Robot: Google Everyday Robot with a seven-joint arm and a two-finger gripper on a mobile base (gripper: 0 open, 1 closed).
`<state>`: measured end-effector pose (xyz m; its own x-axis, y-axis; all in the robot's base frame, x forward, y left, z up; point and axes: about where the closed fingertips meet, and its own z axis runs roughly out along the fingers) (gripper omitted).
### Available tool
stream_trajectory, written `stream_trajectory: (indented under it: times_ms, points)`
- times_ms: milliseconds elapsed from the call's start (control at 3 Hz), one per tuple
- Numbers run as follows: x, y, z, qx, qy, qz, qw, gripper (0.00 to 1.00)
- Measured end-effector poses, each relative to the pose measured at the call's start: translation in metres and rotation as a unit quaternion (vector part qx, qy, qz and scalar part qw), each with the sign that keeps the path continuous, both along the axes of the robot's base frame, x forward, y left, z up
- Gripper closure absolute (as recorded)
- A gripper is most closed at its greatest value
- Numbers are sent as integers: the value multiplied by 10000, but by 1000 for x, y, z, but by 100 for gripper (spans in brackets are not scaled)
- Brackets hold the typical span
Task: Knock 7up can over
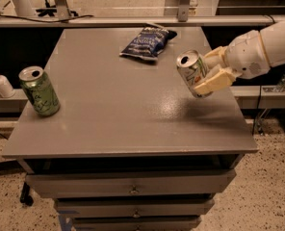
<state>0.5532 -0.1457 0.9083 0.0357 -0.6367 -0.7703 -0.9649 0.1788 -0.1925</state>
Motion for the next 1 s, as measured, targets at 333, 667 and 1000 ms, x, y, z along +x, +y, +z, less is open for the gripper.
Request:
stream_trajectory:
  times_ms: [333,667,1000]
  points:
    - [19,-15,-6,-1046,-45,12,9945,100]
    - [37,-18,-9,-2072,-222,-36,9780,100]
    - [52,-11,-13,-2877,-373,-153,9569,100]
